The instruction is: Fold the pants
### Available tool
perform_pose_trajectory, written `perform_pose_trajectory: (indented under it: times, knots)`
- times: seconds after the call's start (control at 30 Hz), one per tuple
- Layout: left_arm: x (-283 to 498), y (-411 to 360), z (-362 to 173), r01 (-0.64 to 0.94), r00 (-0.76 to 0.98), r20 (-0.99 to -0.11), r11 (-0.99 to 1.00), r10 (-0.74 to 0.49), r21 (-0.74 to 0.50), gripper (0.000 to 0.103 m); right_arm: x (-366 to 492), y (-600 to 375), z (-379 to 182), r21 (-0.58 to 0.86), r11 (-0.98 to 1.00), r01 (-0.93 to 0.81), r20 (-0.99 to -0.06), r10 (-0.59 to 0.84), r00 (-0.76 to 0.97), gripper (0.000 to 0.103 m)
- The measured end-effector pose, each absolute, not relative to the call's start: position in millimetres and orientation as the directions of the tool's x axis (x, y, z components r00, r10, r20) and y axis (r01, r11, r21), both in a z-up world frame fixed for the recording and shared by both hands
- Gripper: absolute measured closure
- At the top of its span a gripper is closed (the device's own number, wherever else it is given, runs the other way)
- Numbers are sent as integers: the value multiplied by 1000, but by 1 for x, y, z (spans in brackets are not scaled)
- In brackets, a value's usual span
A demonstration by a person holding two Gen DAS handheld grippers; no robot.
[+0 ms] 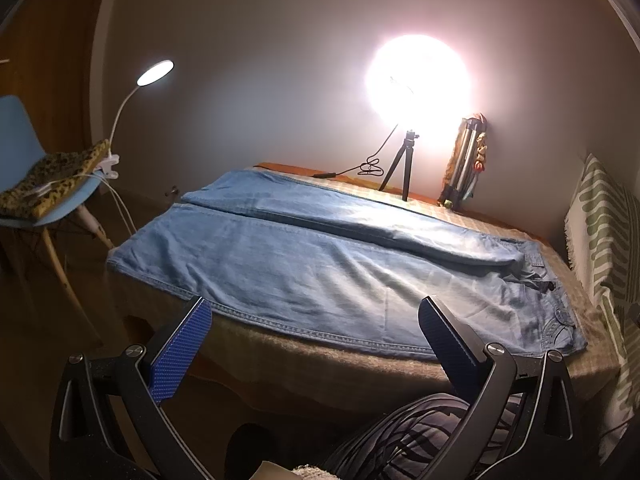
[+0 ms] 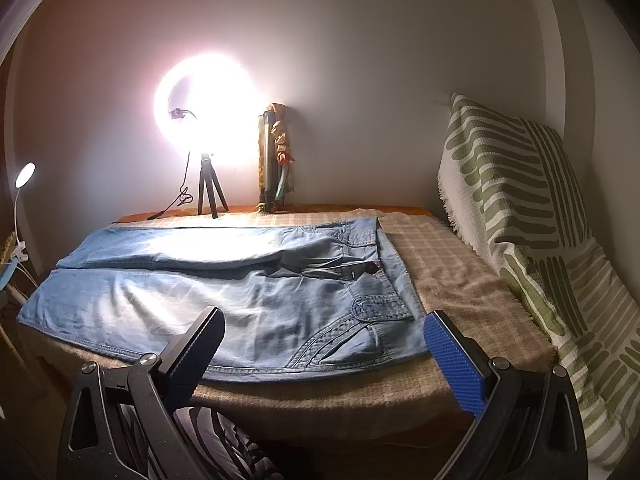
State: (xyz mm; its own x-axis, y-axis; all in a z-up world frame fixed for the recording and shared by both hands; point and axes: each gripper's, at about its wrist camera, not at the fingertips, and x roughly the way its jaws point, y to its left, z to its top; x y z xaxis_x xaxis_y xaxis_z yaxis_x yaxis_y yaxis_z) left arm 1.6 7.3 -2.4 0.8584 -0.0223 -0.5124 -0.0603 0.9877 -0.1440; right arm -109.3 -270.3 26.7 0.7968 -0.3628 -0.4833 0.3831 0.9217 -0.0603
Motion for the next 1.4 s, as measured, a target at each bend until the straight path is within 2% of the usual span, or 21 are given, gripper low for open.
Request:
perform_pose_trajectory:
  times: [1.4]
  knots:
    - [2,9,1,-63,861,-507,986,-24,-153,0,-109,-271,23,-51,922,383,-487,-358,797,2]
